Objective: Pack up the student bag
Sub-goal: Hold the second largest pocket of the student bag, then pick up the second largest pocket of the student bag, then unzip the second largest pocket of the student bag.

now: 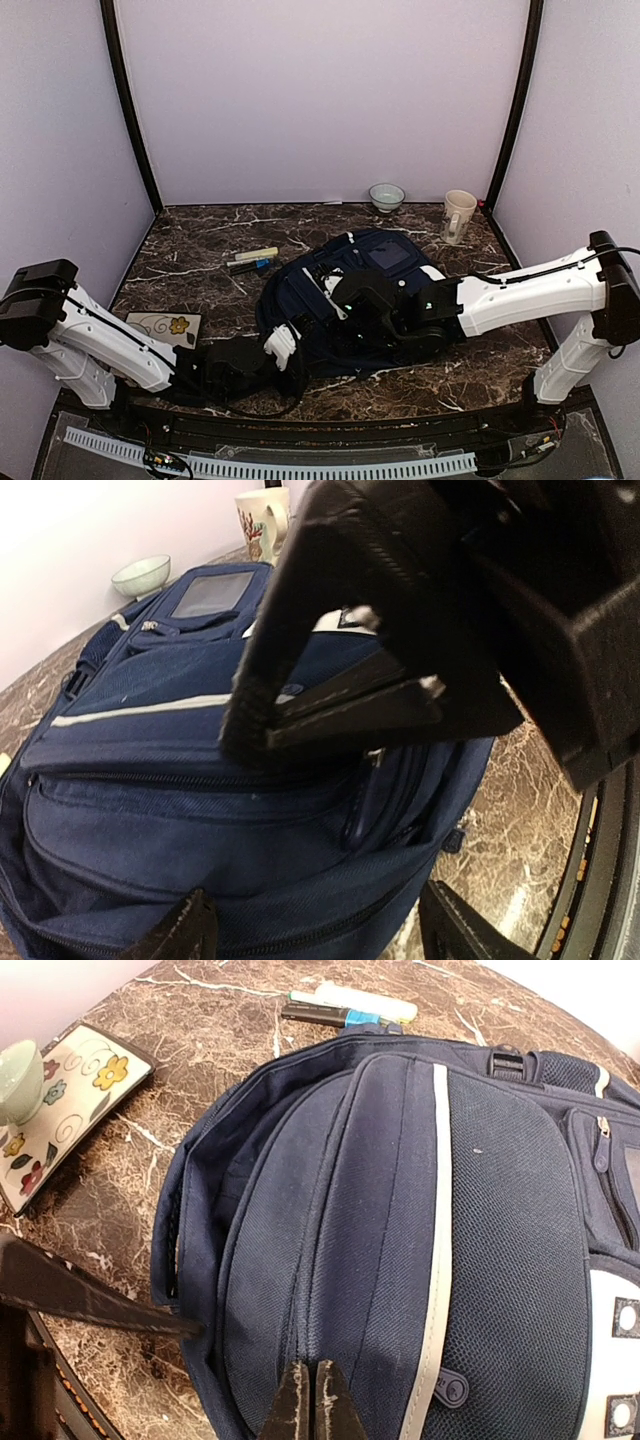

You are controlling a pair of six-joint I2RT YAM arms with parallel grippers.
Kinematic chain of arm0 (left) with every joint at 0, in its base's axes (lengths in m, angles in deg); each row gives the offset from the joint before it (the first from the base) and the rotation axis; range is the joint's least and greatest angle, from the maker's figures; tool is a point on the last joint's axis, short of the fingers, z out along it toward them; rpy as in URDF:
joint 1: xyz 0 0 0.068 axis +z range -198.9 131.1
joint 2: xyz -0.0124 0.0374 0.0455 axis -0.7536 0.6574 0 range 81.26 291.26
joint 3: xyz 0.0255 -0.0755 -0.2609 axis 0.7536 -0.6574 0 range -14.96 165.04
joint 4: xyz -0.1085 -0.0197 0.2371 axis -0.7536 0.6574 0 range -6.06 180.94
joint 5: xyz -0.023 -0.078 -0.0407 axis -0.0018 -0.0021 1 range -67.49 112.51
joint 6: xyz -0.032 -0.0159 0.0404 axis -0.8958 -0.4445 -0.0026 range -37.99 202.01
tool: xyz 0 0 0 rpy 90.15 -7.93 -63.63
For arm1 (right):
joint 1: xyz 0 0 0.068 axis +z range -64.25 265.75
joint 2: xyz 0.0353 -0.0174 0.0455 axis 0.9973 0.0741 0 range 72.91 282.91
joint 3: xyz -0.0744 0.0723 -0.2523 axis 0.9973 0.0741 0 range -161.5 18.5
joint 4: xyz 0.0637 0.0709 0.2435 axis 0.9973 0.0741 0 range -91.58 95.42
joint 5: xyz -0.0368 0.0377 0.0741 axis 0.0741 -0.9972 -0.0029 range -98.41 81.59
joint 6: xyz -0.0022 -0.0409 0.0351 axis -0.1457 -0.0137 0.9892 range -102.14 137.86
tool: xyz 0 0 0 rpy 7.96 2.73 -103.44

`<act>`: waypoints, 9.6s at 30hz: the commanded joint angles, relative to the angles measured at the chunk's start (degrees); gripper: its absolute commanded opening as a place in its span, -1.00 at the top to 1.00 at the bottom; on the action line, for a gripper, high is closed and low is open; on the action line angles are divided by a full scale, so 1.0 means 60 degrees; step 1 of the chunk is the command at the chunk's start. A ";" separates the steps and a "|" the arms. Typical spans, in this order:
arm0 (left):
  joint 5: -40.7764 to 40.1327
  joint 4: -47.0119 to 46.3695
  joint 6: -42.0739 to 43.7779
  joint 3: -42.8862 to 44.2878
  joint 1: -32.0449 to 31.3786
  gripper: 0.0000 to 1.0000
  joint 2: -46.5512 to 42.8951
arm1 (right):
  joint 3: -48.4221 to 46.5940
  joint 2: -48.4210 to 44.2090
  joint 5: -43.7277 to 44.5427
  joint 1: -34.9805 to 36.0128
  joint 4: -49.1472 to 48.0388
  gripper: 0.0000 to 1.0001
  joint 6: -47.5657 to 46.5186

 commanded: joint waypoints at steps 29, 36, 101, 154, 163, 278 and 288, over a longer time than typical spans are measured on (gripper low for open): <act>-0.0834 -0.2386 0.1069 0.1419 0.0139 0.02 0.2503 | -0.0250 -0.0437 0.0127 -0.0079 -0.0955 1.00 -0.0159; -0.0867 -0.2099 0.0934 0.1258 0.0144 -0.06 0.2627 | -0.0276 -0.0493 0.0135 -0.0086 -0.0923 1.00 -0.0186; -0.0782 -0.3899 0.2019 -0.1043 -0.0562 0.92 0.0654 | 0.0219 -0.0792 0.0277 -0.0169 -0.0972 1.00 0.0186; -0.1739 -0.3617 0.2291 -0.2385 -0.0860 -0.06 -0.1632 | 0.3382 -0.1696 0.2608 0.1167 -0.1797 -0.66 -0.5819; -0.1683 -0.3967 0.2276 -0.2741 -0.0823 -0.05 -0.1767 | 0.4300 -0.2778 0.1751 0.0675 -0.2629 -0.53 -0.7360; -0.1247 0.0341 0.1488 0.0389 -0.0044 1.00 0.0225 | 0.3109 -0.1672 0.0159 -0.0335 -0.2601 1.00 -0.3742; -0.1566 0.1079 0.0652 -0.0543 0.0787 1.00 -0.0934 | 0.3779 -0.2471 0.0269 -0.0249 -0.2403 1.00 -0.3040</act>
